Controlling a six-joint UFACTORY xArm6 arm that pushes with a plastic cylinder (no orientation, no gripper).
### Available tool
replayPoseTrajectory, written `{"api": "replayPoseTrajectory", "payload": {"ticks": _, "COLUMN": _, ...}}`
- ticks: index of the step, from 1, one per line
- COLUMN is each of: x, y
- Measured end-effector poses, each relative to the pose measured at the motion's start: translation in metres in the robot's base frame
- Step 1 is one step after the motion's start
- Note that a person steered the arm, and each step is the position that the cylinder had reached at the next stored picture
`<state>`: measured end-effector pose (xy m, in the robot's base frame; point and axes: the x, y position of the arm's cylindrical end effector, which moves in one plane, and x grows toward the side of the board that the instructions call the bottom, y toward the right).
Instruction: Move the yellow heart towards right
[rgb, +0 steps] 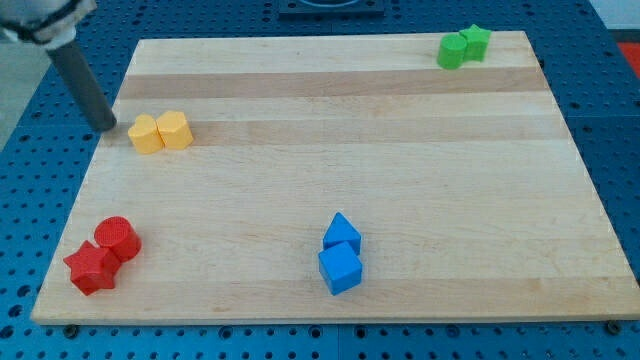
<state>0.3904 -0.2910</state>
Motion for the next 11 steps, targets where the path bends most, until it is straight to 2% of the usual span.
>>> {"api": "replayPoseTrajectory", "payload": {"ticks": 1, "x": 0.017, "y": 0.007}}
{"api": "replayPoseTrajectory", "payload": {"ticks": 3, "x": -0.006, "y": 0.034}}
{"api": "replayPoseTrajectory", "payload": {"ticks": 6, "x": 0.009, "y": 0.093}}
{"api": "replayPoseTrajectory", "payload": {"ticks": 8, "x": 0.059, "y": 0.042}}
{"api": "replayPoseTrajectory", "payload": {"ticks": 9, "x": 0.057, "y": 0.064}}
{"api": "replayPoseTrajectory", "payload": {"ticks": 11, "x": 0.023, "y": 0.142}}
